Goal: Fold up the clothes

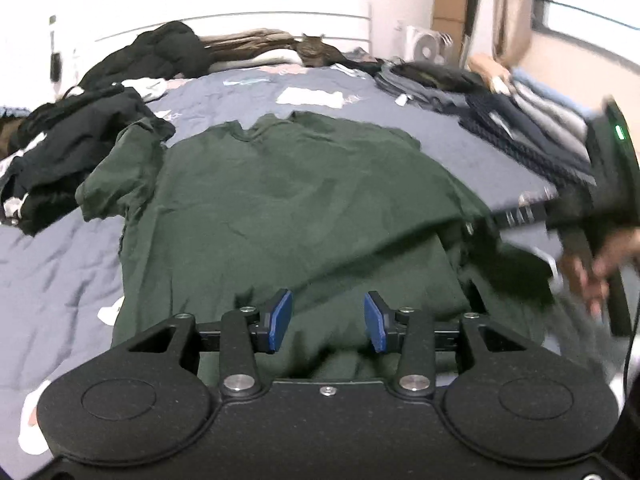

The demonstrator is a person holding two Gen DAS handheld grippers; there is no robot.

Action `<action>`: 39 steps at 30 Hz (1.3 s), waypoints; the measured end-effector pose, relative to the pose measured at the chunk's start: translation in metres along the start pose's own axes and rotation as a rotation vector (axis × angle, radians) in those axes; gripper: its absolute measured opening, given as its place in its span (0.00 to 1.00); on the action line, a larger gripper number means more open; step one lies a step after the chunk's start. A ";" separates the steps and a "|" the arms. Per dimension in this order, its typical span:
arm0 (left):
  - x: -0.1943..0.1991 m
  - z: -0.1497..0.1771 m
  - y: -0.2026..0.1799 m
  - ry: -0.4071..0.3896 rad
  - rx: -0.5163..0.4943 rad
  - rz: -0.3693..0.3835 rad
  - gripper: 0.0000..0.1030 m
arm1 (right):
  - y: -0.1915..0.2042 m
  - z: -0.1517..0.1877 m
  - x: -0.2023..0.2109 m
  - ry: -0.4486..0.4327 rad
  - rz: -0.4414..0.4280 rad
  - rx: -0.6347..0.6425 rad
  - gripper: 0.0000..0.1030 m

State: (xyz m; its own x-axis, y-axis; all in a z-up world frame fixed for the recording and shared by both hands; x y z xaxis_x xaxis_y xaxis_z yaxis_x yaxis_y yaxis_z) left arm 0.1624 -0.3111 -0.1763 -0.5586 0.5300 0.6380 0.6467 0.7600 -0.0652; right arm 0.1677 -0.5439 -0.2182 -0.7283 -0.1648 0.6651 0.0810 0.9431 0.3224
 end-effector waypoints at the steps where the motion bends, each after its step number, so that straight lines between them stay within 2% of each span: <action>1: -0.003 0.005 -0.002 0.016 -0.010 -0.006 0.39 | 0.001 0.000 0.001 0.000 -0.001 0.002 0.29; 5: -0.026 0.014 -0.007 0.074 -0.082 -0.047 0.39 | 0.003 0.000 0.004 -0.002 -0.004 0.012 0.32; 8: -0.036 0.014 -0.009 0.066 -0.117 -0.064 0.39 | 0.004 -0.001 0.005 0.000 -0.009 0.013 0.32; 9: -0.038 0.013 -0.010 0.059 -0.120 -0.062 0.36 | 0.004 -0.001 0.005 0.000 -0.012 0.013 0.32; 10: -0.037 0.012 -0.010 0.052 -0.116 -0.055 0.24 | 0.005 -0.001 0.006 -0.003 -0.017 0.014 0.31; 11: -0.038 0.010 -0.011 0.054 -0.109 -0.044 0.23 | 0.005 -0.001 0.007 -0.004 -0.020 0.015 0.30; 12: -0.038 0.008 -0.011 0.059 -0.108 -0.036 0.18 | 0.005 -0.001 0.008 -0.004 -0.023 0.012 0.27; 14: -0.037 0.003 -0.012 0.057 -0.121 -0.033 0.13 | 0.005 -0.002 0.010 -0.006 -0.037 0.002 0.18; 15: -0.035 -0.001 -0.012 0.052 -0.125 -0.035 0.11 | 0.005 -0.002 0.011 -0.008 -0.044 -0.004 0.09; 17: -0.031 -0.015 -0.011 0.032 -0.134 -0.042 0.09 | 0.004 -0.006 0.015 -0.024 -0.064 -0.032 0.07; 22: -0.021 -0.065 -0.010 -0.043 -0.192 -0.069 0.08 | -0.004 -0.026 0.035 -0.126 -0.138 -0.141 0.06; 27: -0.040 -0.112 -0.022 -0.076 -0.266 -0.080 0.08 | -0.028 -0.042 0.050 -0.225 -0.171 -0.285 0.06; 30: -0.072 -0.117 -0.023 -0.005 -0.234 -0.064 0.11 | -0.043 -0.045 0.047 -0.239 -0.121 -0.324 0.06; 33: -0.087 -0.104 -0.028 0.045 -0.178 -0.029 0.16 | -0.054 -0.038 0.032 -0.161 -0.005 -0.286 0.08; 36: -0.074 -0.085 -0.035 0.029 -0.143 -0.001 0.24 | -0.060 -0.032 0.023 -0.101 0.109 -0.207 0.11; 39: -0.053 -0.064 -0.045 0.008 -0.117 0.031 0.31 | -0.064 -0.031 0.025 -0.082 0.176 -0.140 0.21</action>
State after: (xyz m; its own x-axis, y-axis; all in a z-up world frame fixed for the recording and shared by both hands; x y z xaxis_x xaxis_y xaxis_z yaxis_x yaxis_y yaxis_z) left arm 0.1961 -0.3968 -0.1579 -0.5339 0.5490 0.6431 0.7198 0.6941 0.0049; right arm 0.1651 -0.6172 -0.2008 -0.7469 0.0283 0.6643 0.3010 0.9052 0.2999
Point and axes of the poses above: each gripper's, at about its wrist camera, not at the fingertips, and x roughly against the way its jaws point, y to its left, z to its underside, the point moved 6 cm from there along -x, roughly the way its jaws point, and after that the axes turned 5 degrees about z, right-handed, at the moved point
